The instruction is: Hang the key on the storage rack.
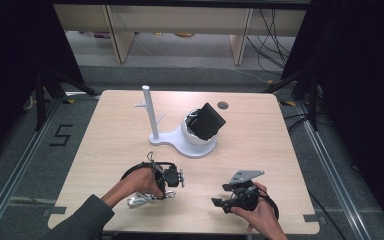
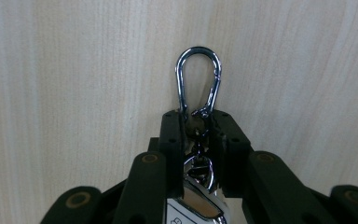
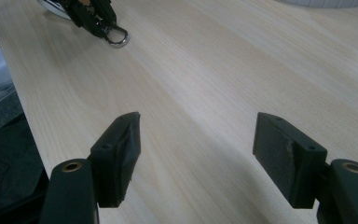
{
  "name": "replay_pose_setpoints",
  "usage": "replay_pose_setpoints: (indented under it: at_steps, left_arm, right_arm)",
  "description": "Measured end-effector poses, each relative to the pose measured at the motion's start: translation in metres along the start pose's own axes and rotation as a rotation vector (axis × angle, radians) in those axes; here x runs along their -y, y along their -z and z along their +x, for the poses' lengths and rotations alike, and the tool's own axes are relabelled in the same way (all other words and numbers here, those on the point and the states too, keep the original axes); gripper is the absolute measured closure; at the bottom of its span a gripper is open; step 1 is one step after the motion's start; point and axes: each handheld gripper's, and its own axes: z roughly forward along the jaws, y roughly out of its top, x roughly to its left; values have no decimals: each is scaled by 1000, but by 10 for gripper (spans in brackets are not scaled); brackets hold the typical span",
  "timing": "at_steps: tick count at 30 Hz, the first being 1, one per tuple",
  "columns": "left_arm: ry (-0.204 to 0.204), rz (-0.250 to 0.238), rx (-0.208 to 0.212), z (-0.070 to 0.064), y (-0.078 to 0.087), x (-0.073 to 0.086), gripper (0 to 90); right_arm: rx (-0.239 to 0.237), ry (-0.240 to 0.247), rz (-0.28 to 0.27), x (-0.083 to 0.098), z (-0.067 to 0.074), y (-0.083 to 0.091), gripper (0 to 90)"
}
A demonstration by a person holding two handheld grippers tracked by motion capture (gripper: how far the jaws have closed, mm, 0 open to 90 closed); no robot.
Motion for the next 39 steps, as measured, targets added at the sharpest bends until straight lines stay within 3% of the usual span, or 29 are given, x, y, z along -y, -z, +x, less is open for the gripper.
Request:
replay_pose_setpoints:
  at_steps: [7, 10, 17, 25, 28, 30, 34, 38, 39]
  left_arm:
    - [42, -53, 3, 7, 12, 12, 752]
    - [55, -53, -13, 9, 20, 17, 753]
    - [98, -108, -52, 17, 49, 36, 753]
    - [147, -118, -106, 25, 80, 53, 753]
    - [151, -119, -110, 27, 88, 57, 753]
    - [158, -123, -109, 28, 94, 59, 752]
    - [174, -127, -132, 32, 109, 64, 752]
    - [213, -135, -159, 40, 126, 71, 752]
    - [222, -134, -165, 43, 130, 73, 752]
  right_arm:
    - [6, -5, -6, 0, -1, 0, 331]
    - [7, -8, -6, 0, 0, 0, 330]
    - [9, -10, 1, 1, -2, 0, 331]
    - [13, -14, -8, 2, -3, -2, 331]
    - [11, -22, -22, 3, -3, -3, 331]
    - [7, -40, 1, 2, -3, -1, 331]
    - [10, -18, -2, 2, -5, -2, 332]
    - [5, -53, -9, 3, -2, -3, 332]
    - [8, -30, -16, 3, -4, -4, 332]
